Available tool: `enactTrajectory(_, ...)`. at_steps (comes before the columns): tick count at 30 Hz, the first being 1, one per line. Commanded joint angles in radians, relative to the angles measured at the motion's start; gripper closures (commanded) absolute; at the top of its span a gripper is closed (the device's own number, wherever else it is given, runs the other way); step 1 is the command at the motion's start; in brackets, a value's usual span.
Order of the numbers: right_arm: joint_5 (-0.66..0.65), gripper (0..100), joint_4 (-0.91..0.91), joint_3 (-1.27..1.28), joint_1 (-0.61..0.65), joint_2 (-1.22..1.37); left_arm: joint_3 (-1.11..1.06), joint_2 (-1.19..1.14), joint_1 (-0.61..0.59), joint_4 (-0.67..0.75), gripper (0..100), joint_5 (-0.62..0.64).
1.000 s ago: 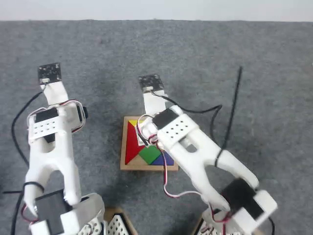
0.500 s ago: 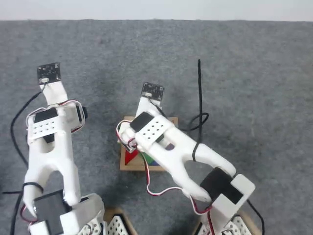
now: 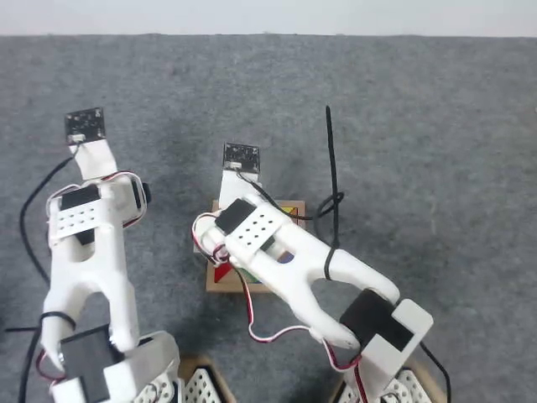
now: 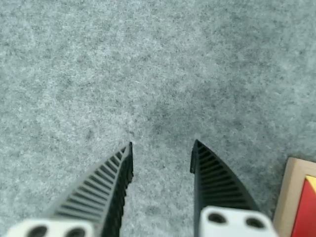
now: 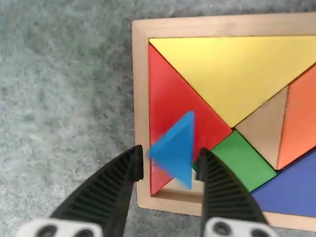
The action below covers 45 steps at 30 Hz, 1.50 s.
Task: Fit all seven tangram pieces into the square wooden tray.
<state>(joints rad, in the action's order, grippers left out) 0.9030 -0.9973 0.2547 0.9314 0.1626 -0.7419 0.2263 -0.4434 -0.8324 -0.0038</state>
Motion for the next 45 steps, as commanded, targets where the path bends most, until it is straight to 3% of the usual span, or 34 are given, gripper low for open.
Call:
enactTrajectory(1, -0.017, 79.3, 0.016, -0.055, 0.007, -0.007, 0.008, 0.006, 0.000, 0.021, 81, -0.002)
enactTrajectory(7, -0.075, 79.3, 0.007, -0.071, -0.004, -0.030, 0.008, 0.006, 0.000, 0.021, 81, -0.002)
enactTrajectory(15, -0.244, 86.2, 0.015, 0.048, -0.183, -0.335, 0.015, 0.015, 0.005, -0.014, 81, -0.006)
enactTrajectory(19, -0.400, 94.5, 0.048, 0.207, -0.326, -0.530, 0.024, 0.051, 0.095, -0.123, 81, -0.049)
enactTrajectory(23, -0.514, 99.0, 0.140, 0.443, -0.555, -0.690, 0.015, 0.169, 0.173, -0.199, 81, -0.071)
enactTrajectory(29, -1.103, 99.3, 0.143, 0.767, -0.800, -0.920, -0.028, 0.293, 0.331, -0.272, 81, -0.184)
enactTrajectory(38, -1.171, 99.1, 0.117, 1.049, -1.024, -1.274, -0.004, 0.298, 0.440, -0.417, 82, -0.322)
enactTrajectory(45, -1.263, 99.1, 0.008, 1.206, -1.040, -1.523, 0.021, 0.304, 0.453, -0.512, 98, -0.368)
